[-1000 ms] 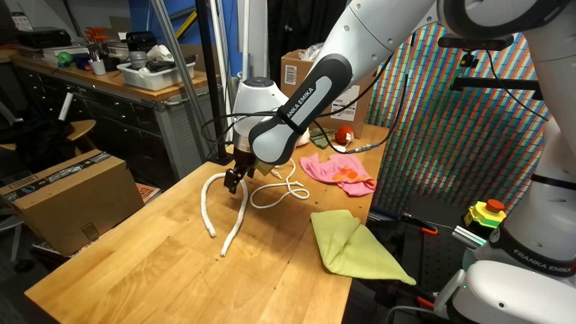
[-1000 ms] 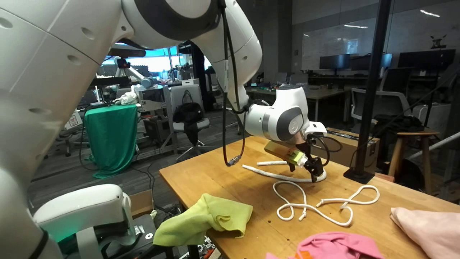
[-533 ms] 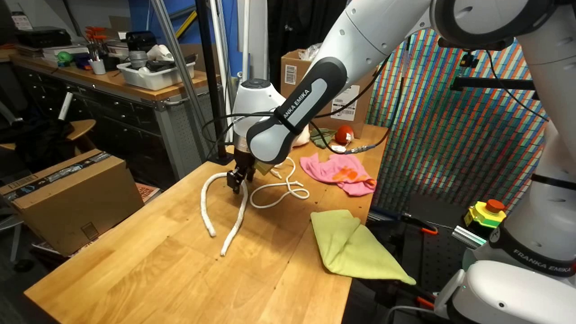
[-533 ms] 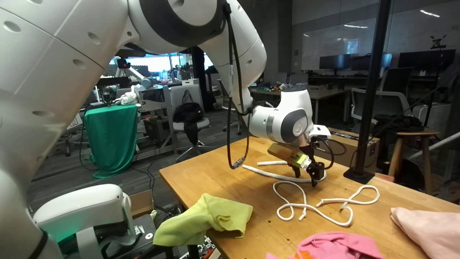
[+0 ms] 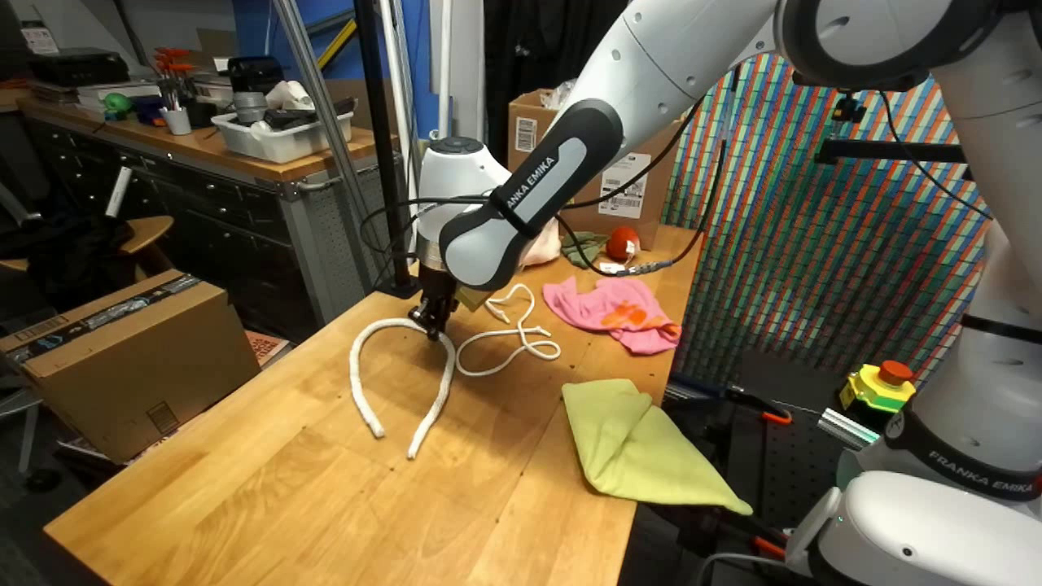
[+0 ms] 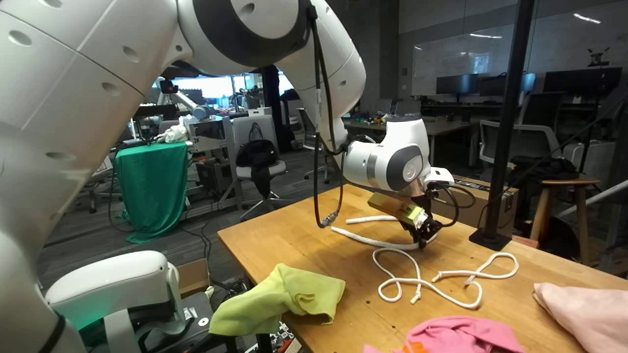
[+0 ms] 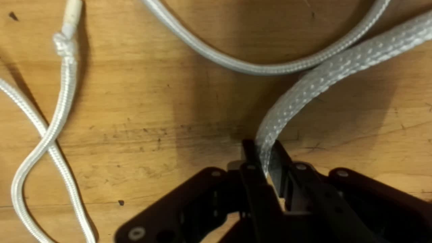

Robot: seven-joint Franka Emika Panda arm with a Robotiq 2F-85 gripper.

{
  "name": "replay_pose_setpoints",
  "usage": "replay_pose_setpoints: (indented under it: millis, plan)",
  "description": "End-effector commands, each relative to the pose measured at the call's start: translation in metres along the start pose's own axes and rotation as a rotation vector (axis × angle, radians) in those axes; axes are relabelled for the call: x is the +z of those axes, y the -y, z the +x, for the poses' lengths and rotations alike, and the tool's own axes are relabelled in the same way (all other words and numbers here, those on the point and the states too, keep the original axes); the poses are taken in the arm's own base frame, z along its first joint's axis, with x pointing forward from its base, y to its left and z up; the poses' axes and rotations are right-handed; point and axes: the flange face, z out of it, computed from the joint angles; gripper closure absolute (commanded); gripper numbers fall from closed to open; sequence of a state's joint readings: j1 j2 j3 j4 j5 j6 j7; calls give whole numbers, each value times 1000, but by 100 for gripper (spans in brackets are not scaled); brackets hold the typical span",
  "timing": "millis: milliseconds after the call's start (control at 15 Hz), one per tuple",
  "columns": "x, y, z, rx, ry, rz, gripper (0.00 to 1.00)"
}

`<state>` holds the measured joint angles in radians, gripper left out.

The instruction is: Pick up the clothes from the table and put them around the table.

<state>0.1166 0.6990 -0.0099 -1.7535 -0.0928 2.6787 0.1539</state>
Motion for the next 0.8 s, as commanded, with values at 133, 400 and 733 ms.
replay_pose_setpoints:
  millis: [133, 400, 733]
  plan:
    - [5, 4, 5, -5, 7, 0, 93]
    - [3, 17, 2, 1, 11, 37, 94]
    - [1, 42, -1, 14, 27, 113, 94]
